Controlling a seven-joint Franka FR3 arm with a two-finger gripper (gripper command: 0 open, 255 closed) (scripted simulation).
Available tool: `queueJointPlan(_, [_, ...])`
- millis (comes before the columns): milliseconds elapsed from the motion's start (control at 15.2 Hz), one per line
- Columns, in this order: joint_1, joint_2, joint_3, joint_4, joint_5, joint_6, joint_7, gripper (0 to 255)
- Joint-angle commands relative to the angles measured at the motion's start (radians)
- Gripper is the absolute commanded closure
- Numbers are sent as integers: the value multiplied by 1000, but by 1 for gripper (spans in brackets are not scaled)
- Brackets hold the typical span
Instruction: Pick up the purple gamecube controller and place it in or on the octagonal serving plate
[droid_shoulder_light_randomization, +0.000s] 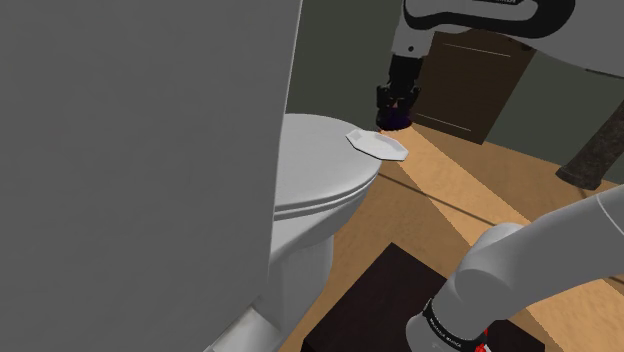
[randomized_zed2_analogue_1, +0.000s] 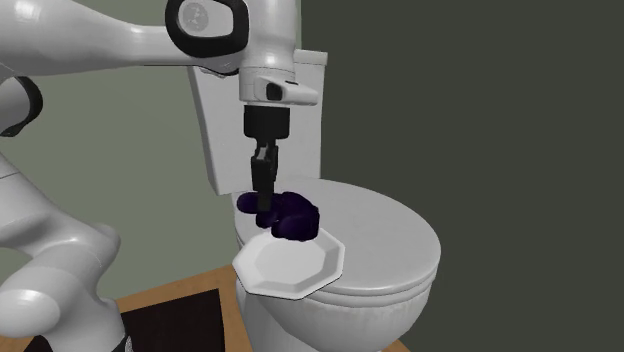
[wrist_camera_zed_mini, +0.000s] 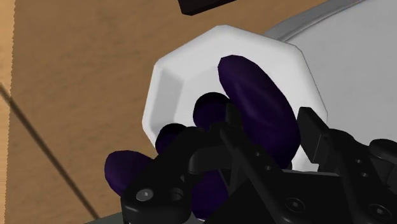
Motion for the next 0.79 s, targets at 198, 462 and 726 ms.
queueJointPlan(198, [-5,-15,-10,-76,-7,63,-8,255])
queueJointPlan(462, [-7,-25,-13,-139,-10,115,-5,255])
queueJointPlan(726, [-8,-33,-15,-201,-13,169,-2,255])
